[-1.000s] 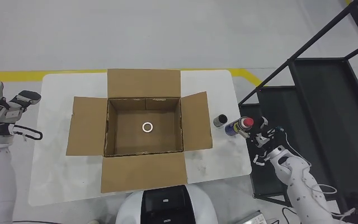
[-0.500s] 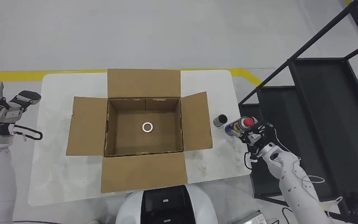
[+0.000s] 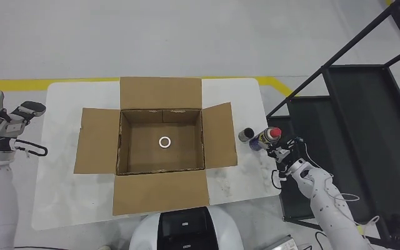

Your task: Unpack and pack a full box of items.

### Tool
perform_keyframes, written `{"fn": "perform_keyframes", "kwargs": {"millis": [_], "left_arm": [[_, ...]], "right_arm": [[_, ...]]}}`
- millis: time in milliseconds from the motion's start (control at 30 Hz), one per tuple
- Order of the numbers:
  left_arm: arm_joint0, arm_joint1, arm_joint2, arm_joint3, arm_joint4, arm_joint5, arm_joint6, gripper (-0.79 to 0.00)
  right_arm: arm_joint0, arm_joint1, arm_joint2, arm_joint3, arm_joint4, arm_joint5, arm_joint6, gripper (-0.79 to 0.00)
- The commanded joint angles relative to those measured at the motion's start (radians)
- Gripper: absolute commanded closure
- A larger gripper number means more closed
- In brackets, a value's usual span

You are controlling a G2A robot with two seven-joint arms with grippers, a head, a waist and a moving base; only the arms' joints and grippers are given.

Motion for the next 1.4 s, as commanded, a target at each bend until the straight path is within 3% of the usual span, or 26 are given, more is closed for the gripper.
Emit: {"fn": "perform_keyframes", "kwargs": {"millis": [0,300,533,700,967,1133,1367], "left_arm": [[0.0,0.0,0.0,0.0,0.0,0.0,0.0,-0.785],[0.0,0.0,0.0,0.0,0.0,0.0,0.0,-0.785],[0.0,0.0,0.0,0.0,0.0,0.0,0.0,-0.785],[0.0,0.0,0.0,0.0,0.0,0.0,0.0,-0.785],[0.0,0.0,0.0,0.0,0.0,0.0,0.0,-0.785],[0.0,0.0,0.0,0.0,0.0,0.0,0.0,-0.785],[0.0,0.0,0.0,0.0,0.0,0.0,0.0,-0.785]], "right_arm": [[-0.003,0.002,0.006,-0.006,0.0,0.0,-0.008,0.0],[-0.093,0.024,0.102,-0.173,-0.032,0.02,-0.056,0.0],[-0.238,0.038,0.223,-0.523,-0.025,0.051,-0.059,0.0],[-0.298,0.037,0.227,-0.786,-0.036,0.047,-0.021,0.0],[-0.228,0.034,0.073,-0.968,-0.061,-0.024,0.125,0.0],[-0.137,0.025,-0.085,-0.942,0.009,-0.066,0.273,0.0],[-0.007,0.005,-0.253,-0.868,0.111,-0.016,0.506,0.0]]}}
